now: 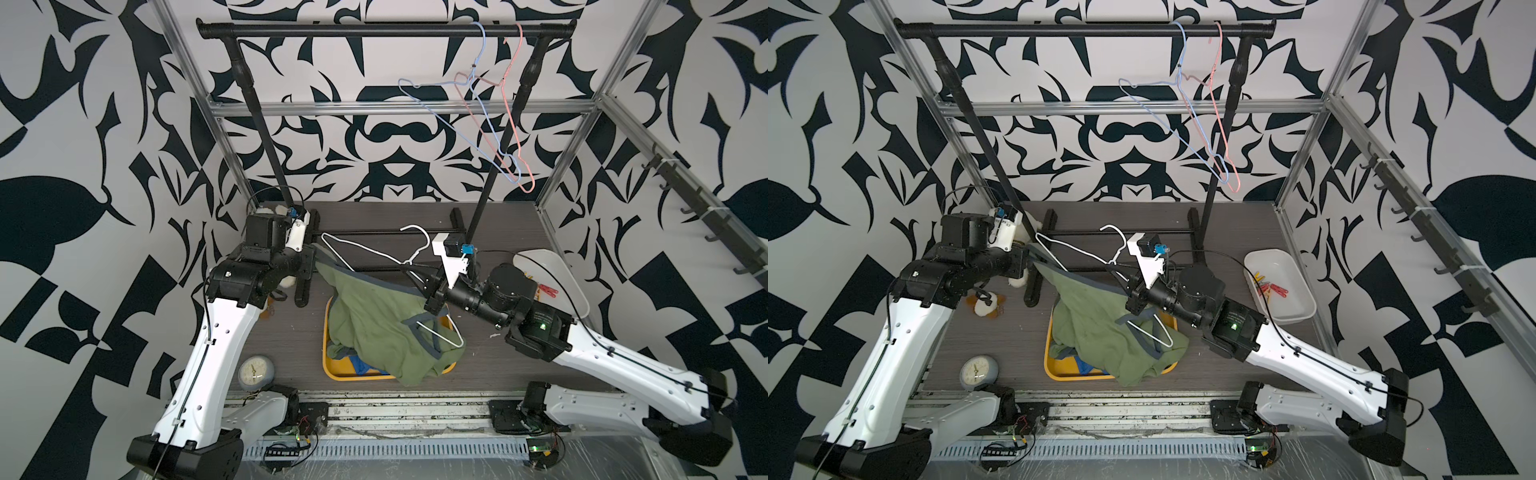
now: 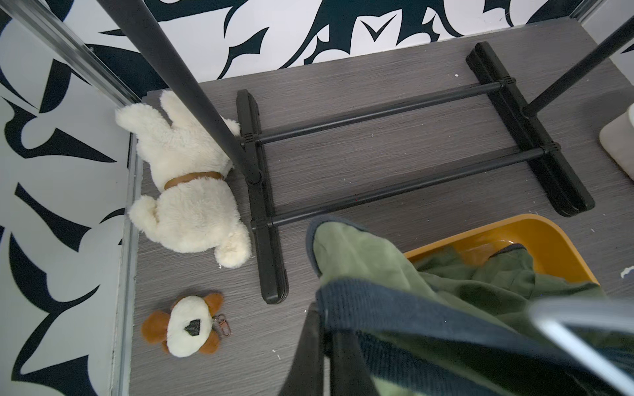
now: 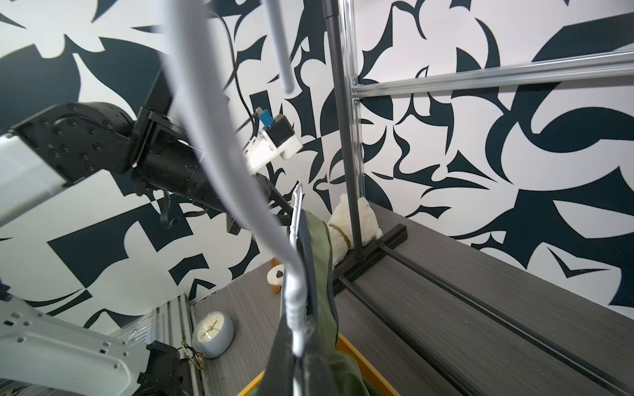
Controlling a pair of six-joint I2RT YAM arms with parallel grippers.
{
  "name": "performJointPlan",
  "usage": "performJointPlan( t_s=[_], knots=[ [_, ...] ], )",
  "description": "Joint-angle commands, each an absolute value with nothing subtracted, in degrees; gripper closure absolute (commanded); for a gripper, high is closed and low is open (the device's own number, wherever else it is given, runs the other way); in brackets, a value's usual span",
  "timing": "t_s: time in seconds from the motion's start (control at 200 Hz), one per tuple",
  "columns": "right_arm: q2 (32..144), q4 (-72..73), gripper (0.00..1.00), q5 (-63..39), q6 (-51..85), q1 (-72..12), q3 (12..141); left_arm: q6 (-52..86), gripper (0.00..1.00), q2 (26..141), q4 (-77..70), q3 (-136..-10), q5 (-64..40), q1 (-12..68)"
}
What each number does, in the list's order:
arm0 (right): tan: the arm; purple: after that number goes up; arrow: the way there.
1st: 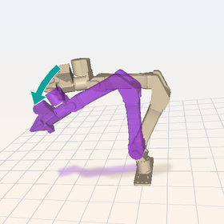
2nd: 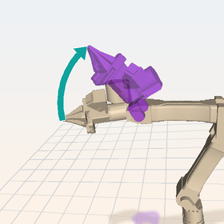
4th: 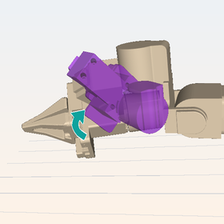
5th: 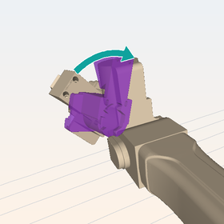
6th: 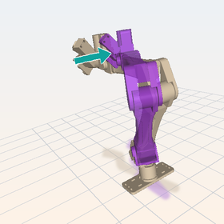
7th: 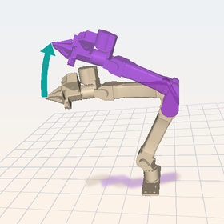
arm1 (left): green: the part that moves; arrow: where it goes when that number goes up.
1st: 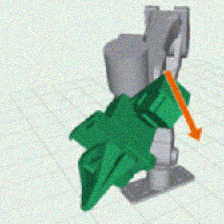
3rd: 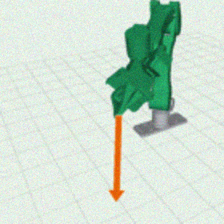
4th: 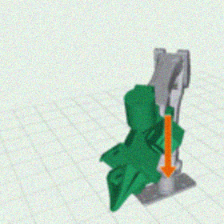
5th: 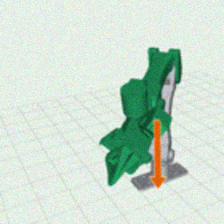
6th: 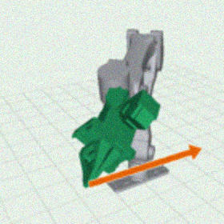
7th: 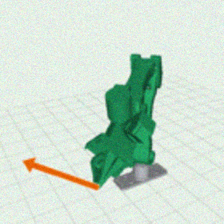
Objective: Remove the clothespins securing tank tops to the hanger
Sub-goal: Remove the tank top from the hanger, then place the tank top in the basket.
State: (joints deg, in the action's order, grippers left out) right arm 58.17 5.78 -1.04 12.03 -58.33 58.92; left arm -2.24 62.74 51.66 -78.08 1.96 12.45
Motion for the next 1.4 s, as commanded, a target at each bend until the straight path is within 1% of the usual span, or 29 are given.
performJointPlan(
  t_s=[0.0,0.1,0.2,0.38,0.56,0.715,0.815,1.01,1.18,1.215,1.28,1.395],
  knots=[
    [57.07,8.78,1.0,-1.19,10.98,-58.42,59.28,-1.66,1.0,62.49,51.79,-78.62,-1.94,11.78],
    [58.68,12.93,1.0,0.8,10.12,-58.41,59.09,-3.57,1.0,62.42,54.16,-78.0,-13.21,11.84],
    [62.49,15.11,1.0,3.26,9.48,-58.39,61.17,-5.43,1.0,61.7,55.4,-76.83,-17.2,12.08],
    [70.5,20.62,1.0,5.48,8.88,-58.36,64.9,-9.24,1.0,60.66,58.17,-75.65,-17.42,13.87],
    [78.25,23.63,1.0,8.22,8.03,-58.12,69.14,-9.76,1.0,59.58,58.45,-73.44,-14.39,14.18],
    [83.24,26.07,1.0,9.26,9.45,-56.18,71.46,-11.5,1.0,57.73,59.28,-72.27,-14.37,14.21],
    [86.23,26.67,1.0,8.41,12.02,-53.49,73.38,-13.44,1.0,57.02,60.55,-71.89,-14.32,14.24],
    [87.29,26.15,1.0,6.13,13.4,-49.29,75.58,-16.81,1.0,60.9,64.82,-71.08,-17.73,15.02],
    [84.57,21.88,1.0,5.88,10.9,-48.19,76.48,-19.92,1.0,63.21,64.69,-70.4,-17.73,21.29],
    [83.89,21.05,1.0,5.98,10.38,-48.12,76.49,-20.66,0.97,63.6,64.52,-70.4,-18.13,22.58],
    [82.62,18.73,1.0,6.04,9.72,-47.75,76.89,-22.34,0.86,64.59,64.82,-70.53,-19.08,24.91],
    [81.28,14.11,1.0,5.28,8.74,-47.07,78.4,-25.6,0.69,66.86,67.36,-71.34,-20.85,29.23]
  ],
)
